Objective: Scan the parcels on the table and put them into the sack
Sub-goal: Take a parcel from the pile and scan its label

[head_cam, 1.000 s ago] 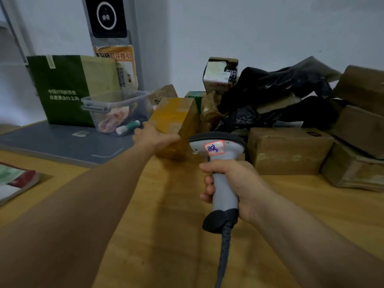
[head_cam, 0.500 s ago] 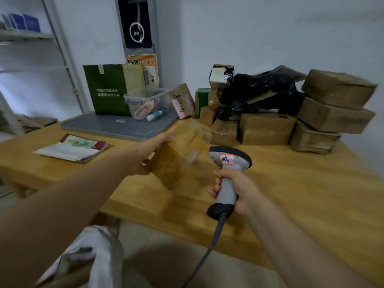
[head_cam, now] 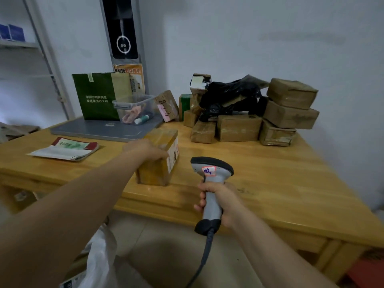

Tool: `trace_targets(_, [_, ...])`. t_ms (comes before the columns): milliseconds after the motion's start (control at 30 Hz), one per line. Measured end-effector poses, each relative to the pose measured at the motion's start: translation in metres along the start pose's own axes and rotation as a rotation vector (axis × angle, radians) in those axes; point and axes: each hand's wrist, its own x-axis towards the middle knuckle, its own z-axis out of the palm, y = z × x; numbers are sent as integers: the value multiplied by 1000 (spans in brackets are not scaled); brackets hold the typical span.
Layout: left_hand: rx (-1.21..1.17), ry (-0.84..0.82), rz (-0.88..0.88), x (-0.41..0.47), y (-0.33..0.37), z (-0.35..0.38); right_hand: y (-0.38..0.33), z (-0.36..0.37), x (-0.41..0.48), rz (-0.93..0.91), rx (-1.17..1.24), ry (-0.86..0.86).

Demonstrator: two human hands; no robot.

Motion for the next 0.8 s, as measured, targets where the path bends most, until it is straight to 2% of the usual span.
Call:
trace_targets(167, [-474, 33, -65, -11, -25, -27, -4, -1, -7, -91, -121, -61])
trace_targets(267, [-614, 110, -62, -19, -48, -63, -6, 16, -11, -164, -232, -92])
trace_targets(500, [-389, 235, -51, -43, -72, -138, -1, 68, -30, -384, -530, -161])
trace_targets(800, [-324, 123, 14, -47, -96, -146, 19, 91, -46, -501, -741, -215])
